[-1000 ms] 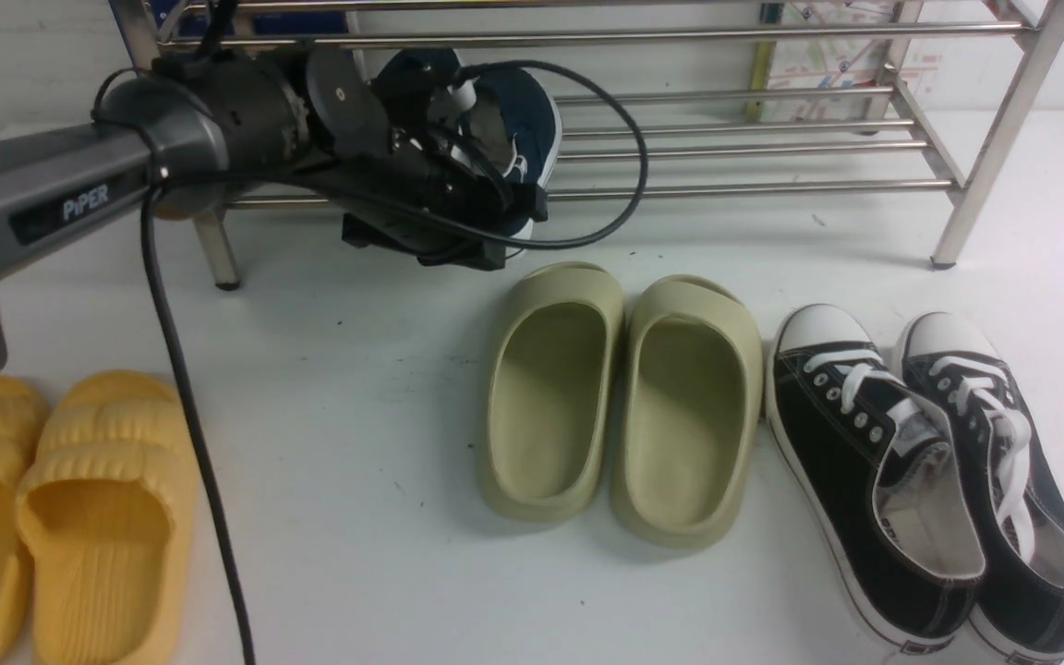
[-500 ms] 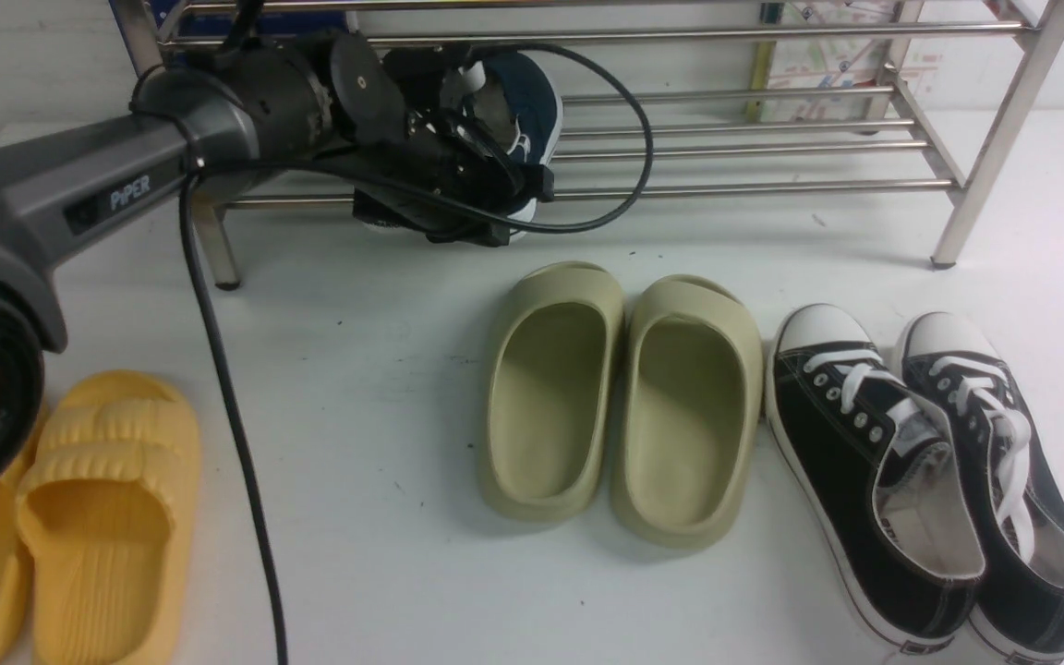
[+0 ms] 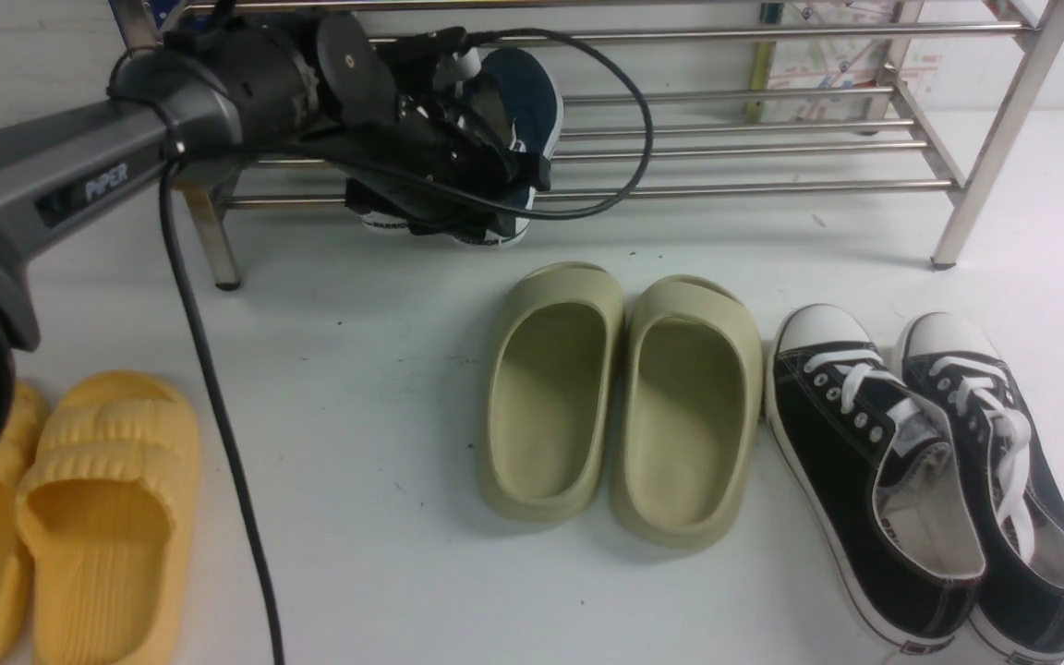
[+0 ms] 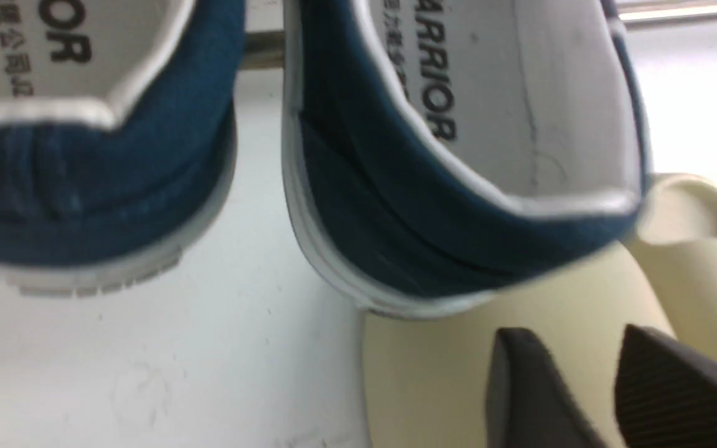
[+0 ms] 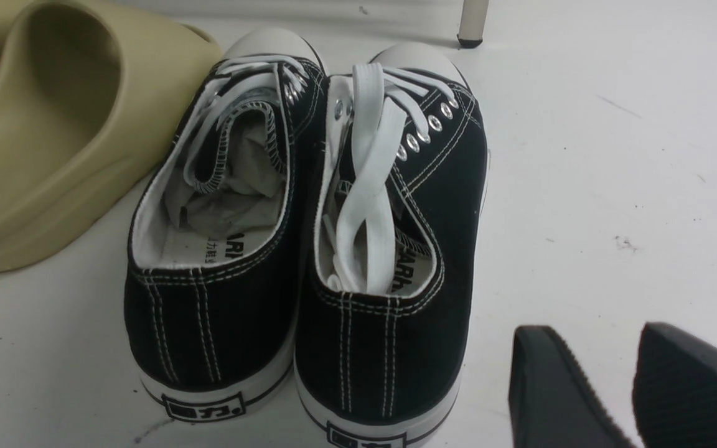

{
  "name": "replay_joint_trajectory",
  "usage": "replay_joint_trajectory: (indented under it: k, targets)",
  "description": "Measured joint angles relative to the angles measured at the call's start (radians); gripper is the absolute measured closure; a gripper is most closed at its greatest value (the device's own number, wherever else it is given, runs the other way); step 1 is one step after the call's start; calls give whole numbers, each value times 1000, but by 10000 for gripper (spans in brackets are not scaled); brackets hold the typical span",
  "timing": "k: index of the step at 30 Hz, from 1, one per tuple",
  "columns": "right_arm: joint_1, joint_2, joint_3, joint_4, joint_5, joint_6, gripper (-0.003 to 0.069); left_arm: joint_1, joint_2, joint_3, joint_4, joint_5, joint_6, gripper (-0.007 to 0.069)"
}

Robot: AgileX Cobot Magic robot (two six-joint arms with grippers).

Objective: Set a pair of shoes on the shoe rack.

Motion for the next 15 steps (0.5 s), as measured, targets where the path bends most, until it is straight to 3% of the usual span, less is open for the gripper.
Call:
replay_joint_trajectory:
  k: [3,8,11,15]
  targets:
    - [0,0,0,0,0,0,413,0,-70,0,39,109,-25,277]
    - [0,0,0,0,0,0,413,0,-192,-1,132,258,-115,277]
    - [0,0,0,0,0,0,413,0,-349,0,228,380,-194,390]
    - [0,0,0,0,0,0,413,0,-560,72,287,414,-250,549]
